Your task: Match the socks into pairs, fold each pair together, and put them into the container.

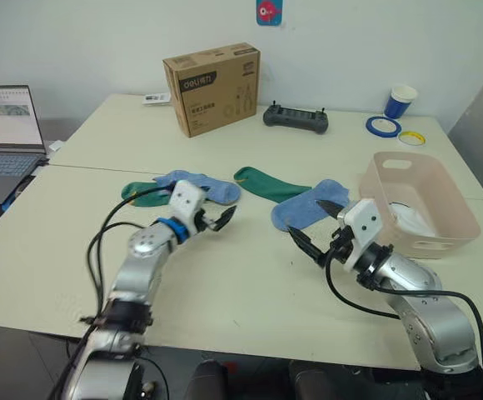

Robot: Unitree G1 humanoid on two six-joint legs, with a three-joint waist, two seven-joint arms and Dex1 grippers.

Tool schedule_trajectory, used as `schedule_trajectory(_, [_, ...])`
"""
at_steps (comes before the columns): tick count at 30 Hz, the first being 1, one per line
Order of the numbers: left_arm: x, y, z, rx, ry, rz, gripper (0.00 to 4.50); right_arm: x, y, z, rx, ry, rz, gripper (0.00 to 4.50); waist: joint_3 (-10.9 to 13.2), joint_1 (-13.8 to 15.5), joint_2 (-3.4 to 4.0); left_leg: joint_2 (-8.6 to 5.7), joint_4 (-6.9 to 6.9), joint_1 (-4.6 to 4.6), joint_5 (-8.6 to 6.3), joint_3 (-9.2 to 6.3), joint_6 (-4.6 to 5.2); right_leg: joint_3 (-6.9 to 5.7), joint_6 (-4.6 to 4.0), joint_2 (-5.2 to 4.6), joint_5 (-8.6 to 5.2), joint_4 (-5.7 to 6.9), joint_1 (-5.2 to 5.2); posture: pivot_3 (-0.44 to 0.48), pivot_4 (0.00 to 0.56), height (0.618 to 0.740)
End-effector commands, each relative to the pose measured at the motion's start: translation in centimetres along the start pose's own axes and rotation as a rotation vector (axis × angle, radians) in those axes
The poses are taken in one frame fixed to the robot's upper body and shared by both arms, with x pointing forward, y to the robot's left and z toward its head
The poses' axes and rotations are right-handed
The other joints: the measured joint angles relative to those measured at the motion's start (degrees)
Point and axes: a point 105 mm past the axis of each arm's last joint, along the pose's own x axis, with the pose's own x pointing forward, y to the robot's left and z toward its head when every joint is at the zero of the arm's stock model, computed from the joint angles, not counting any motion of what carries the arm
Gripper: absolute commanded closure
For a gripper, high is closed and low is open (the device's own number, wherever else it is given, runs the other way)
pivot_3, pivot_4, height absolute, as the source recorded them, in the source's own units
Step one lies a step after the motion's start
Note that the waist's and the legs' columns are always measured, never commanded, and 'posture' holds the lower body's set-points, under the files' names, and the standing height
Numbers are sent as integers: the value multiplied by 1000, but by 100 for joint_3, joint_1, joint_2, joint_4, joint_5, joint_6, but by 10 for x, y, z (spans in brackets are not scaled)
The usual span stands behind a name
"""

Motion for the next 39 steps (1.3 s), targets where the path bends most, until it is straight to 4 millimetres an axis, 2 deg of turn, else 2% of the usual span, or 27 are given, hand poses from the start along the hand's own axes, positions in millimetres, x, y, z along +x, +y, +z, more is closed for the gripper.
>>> schedule_trajectory(1, [17, 1, 0, 35, 21, -2, 0, -4, -2, 4, -16, -12, -30, 16, 0, -4, 0, 0, 0, 1, 0, 1, 0, 1, 0, 0, 0, 0, 0, 0, 150, 740])
schedule_trajectory(10, [51, 8, -14, 49, 163, 19, 0, -6, -9, 2, -31, -3, -82, 16, 2, -18, -3, 2, 1, 2, 0, -1, 0, 2, 19, 7, -10, 2, -1, 0, 150, 740])
schedule_trajectory(15, [57, 14, -23, -11, 224, 68, 0, -9, -10, 1, -38, 3, -93, 16, 2, -11, -4, -1, 3, -1, 0, 3, 0, 5, 21, 6, -10, 0, 0, 0, 150, 740])
schedule_trajectory(18, [59, 12, -25, -33, 231, 58, 626, -10, -10, 1, -39, 4, -96, 0, 2, -12, -4, 1, 0, -1, 0, 0, 0, 3, 21, 7, -10, 0, -2, 0, 150, 740])
schedule_trajectory(23, [58, 12, -24, -41, 217, 58, 2284, -9, -8, 1, -41, 4, -88, 0, 2, -15, -4, 2, 0, 1, 0, 0, 0, 3, 21, 9, -9, 3, -1, 0, 150, 740])
schedule_trajectory(29, [52, 28, -20, -16, 190, 119, 4274, -8, -7, 1, -46, 2, -75, 0, 3, -14, -4, 2, 0, 1, 0, 0, 0, 3, 21, 8, -9, 2, -1, 0, 150, 740])
schedule_trajectory(30, [51, 29, -17, -19, 173, 122, 4466, -8, -7, 1, -47, 2, -72, 0, 3, -15, -4, 2, 0, 1, 0, 0, 0, 3, 21, 8, -9, 2, -1, 0, 150, 740])
schedule_trajectory(39, [43, 33, 18, 34, -22, 87, 4466, -4, -7, 1, -50, -2, -60, 0, 3, -12, -4, 2, 0, 0, 1, 1, 0, 2, 20, 7, -9, 2, -1, 0, 150, 740])
